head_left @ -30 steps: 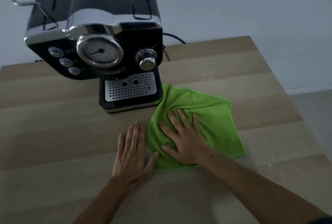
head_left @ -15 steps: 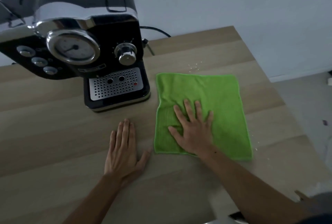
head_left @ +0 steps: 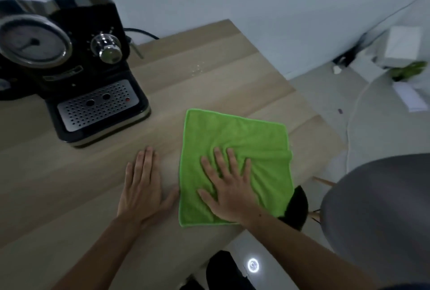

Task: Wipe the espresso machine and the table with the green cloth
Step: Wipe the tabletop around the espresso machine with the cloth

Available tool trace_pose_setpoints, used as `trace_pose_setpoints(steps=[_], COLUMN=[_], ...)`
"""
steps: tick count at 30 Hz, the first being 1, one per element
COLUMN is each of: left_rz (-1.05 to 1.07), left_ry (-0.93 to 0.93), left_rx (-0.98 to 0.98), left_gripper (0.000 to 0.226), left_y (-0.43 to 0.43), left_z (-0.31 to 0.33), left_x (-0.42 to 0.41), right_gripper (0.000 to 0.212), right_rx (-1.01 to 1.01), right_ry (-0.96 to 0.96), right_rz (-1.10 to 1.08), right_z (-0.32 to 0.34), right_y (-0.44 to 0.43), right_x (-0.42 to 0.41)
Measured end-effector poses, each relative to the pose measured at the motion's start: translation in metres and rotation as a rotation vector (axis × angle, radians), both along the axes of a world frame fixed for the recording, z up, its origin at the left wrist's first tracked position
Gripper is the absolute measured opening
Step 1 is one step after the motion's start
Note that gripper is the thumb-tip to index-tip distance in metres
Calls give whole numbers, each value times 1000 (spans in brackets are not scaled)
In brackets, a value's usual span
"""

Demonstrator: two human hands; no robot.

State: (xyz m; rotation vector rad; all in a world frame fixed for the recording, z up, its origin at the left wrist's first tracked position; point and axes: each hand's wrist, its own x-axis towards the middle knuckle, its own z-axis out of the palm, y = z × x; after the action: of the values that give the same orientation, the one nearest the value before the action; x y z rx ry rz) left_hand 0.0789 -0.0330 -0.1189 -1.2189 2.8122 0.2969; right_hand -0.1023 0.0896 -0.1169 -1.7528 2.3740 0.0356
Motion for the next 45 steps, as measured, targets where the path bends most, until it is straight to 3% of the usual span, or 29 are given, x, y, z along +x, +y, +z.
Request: trace_pose_setpoints(steps=[4,7,9,16,18,21,22,27,30,33,36,39,45], left_rz=[-72,-53,-50,-5,-14,-75,-79,-99,-80,-62,-52,-51,-18], left_ry=[-6,-5,-14,-16,-15,10,27,44,21,18,18,20,-12], left_rx=[23,37,26,3,4,11,17,25,-1,6,24,46,23], left_gripper=[87,88,88,93,94,92,92,92,94,94,93,94,95], left_y=[9,11,10,14,18,29,34,48,50,52,53,52,36], left_z=[0,-2,-3,-4,-1,0,-1,-5,-7,-6,-2,2,3], left_x=[-7,-11,-10,-18,-32,-71,-88,-147,-149,-150,-152,-152,-145], right_gripper=[73,75,76,75,76,76,77,78,78,82,82,81,87], right_rx=[11,23,65,77,71,56,75,50,46,75,47,34,104], right_ry=[10,-2,-11,56,76,44,41,65,66,46,27,37,52], right_rz=[126,-223,-320,289,196,-216,-263,91,-106,-256,-47,202,-185], right_z=[4,5,6,7,7,8,8,8,11,9,11,13,12], right_y=[21,15,9,48,44,33,31,68,68,59,62,56,17], right_x=[-41,-58,-53,-119,-149,-166,-166,-202,-244,-229,-191,-217,-272])
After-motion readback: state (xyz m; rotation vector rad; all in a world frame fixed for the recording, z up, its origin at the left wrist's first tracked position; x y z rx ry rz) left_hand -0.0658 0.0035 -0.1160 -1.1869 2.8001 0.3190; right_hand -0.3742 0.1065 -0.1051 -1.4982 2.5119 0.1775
